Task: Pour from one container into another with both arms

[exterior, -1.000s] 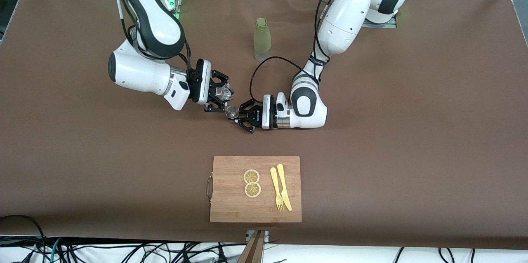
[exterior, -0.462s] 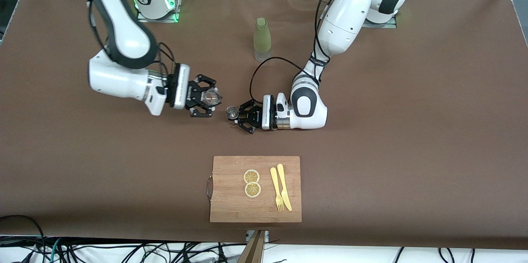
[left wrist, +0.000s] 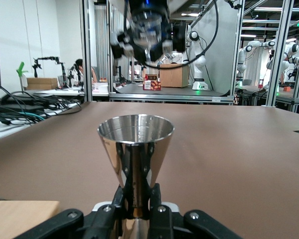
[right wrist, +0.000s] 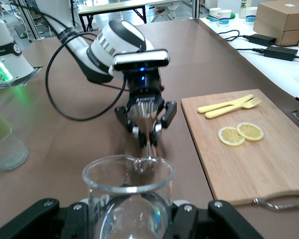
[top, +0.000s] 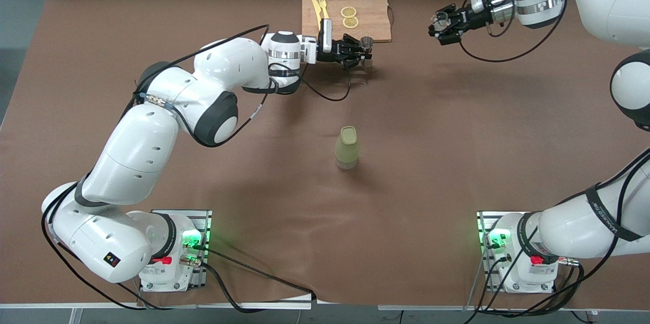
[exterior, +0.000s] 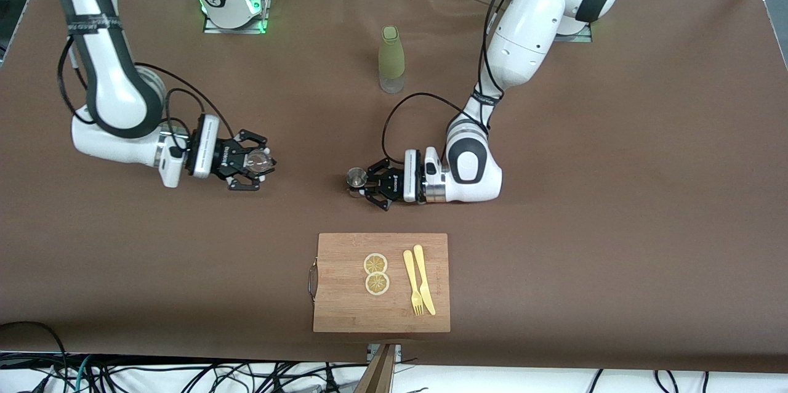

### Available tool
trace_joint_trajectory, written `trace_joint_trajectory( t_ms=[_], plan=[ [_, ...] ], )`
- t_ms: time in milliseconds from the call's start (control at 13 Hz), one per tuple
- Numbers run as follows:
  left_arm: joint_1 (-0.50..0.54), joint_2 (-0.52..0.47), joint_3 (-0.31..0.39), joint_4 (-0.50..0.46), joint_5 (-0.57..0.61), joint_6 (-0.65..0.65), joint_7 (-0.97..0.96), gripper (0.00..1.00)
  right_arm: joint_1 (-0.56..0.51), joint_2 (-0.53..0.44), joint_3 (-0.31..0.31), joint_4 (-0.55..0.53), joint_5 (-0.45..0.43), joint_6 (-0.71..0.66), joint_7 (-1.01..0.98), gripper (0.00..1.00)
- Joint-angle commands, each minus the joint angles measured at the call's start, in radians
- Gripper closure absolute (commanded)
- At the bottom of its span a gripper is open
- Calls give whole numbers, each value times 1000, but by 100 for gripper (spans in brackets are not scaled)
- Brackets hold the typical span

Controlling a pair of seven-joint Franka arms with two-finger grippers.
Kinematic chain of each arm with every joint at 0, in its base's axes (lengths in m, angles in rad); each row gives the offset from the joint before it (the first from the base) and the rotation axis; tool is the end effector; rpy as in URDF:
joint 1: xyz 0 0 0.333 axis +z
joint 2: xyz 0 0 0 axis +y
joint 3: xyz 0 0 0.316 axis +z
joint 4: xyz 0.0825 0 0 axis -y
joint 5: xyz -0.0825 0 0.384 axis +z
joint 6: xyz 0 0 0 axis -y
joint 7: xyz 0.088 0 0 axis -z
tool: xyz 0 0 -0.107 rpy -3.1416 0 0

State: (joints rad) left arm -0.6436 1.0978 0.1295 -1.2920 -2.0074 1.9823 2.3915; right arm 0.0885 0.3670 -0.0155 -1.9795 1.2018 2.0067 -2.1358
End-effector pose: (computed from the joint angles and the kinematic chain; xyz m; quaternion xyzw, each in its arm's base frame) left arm 0.6051 -0.4373 0.1048 0.5361 -0.5225 0.4677 0.4699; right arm 0.5907 0.0995 0.2852 -0.6537 -0.5827 -0.3255 0.3566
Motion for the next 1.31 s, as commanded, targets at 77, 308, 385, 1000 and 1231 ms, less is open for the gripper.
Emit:
trace_joint_trajectory(
  t_ms=[77, 308, 385, 1000, 1231],
  plan=[
    [65, -70, -13, -104, 68, -95, 101, 100, -56, 59, -81, -1, 27, -124, -157, 82],
    [145, -111, -13, -159, 176, -146, 115, 100, -75, 102, -165, 1, 28, -224, -242, 82],
    [171, -122, -13, -171, 208, -167, 117, 100, -75, 118, -190, 1, 28, -238, -275, 82],
    [461, -190, 33, -253, 517, -419, 202, 100, -167, 294, -218, 16, 71, -374, -539, 82],
    [513, -190, 102, -291, 559, -516, 209, 100, -194, 381, -218, 91, 100, -440, -575, 82]
  ],
)
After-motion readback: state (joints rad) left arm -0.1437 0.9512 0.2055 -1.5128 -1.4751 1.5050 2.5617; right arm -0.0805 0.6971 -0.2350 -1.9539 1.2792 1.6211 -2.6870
